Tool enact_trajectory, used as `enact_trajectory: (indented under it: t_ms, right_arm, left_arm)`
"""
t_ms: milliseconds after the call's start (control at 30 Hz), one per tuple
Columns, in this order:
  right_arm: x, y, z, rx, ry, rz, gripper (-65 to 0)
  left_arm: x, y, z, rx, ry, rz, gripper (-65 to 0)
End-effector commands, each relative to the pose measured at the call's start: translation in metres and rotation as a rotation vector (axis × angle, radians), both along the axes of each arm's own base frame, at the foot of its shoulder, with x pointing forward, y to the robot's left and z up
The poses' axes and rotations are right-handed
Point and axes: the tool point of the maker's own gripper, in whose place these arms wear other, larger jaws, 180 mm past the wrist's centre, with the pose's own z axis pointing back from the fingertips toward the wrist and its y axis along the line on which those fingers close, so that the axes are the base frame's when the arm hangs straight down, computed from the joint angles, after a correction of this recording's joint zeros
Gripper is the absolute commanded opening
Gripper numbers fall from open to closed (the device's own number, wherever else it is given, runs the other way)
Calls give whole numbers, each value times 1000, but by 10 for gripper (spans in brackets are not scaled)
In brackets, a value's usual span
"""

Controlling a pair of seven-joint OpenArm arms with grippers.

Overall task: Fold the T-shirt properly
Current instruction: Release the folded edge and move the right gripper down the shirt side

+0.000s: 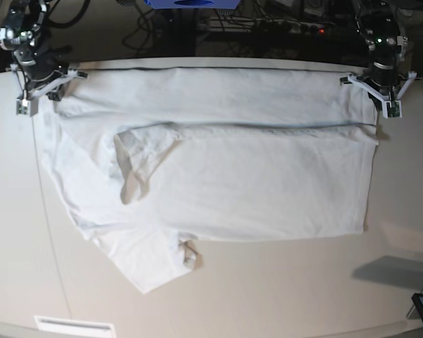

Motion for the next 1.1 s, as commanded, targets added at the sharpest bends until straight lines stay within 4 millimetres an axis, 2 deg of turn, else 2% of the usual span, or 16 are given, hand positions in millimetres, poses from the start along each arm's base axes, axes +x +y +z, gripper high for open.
enact_trajectory:
  t_ms: [0, 67, 167, 233, 400, 567, 667, 800, 900, 1067]
  right_arm:
    - [9, -4, 13, -22, -51, 13, -641]
    - [20, -6, 20, -31, -94, 8, -641]
    - [33, -29, 36, -70, -156, -46, -640]
    - [52, -43, 52, -121, -204, -7, -635]
    - [111, -38, 80, -173, -243, 159, -631]
    - [153, -44, 68, -107, -137, 163, -631]
    - [175, -43, 64, -80, -134, 204, -631]
    - [198, -45, 60, -30, -128, 203, -631]
    - [223, -39, 66, 22, -153, 190, -566]
    - [254, -33, 77, 82, -182, 180, -354]
  left_arm:
    - [10, 2, 15, 21, -55, -10, -650]
    - [20, -2, 23, 18, -94, -11, -650]
    - [33, -9, 37, 12, -152, -14, -650]
    - [45, -10, 46, 13, -191, -17, -650]
    - [75, -7, 56, -24, -181, 36, -650]
    - [99, 1, 47, -91, -130, 104, -650]
    - [101, 8, 32, -111, -98, 126, -647]
    - [120, 8, 20, -93, -40, 69, -645]
    - [134, 14, 24, -42, -31, 15, -645]
    - [148, 26, 36, -8, -108, -2, -637]
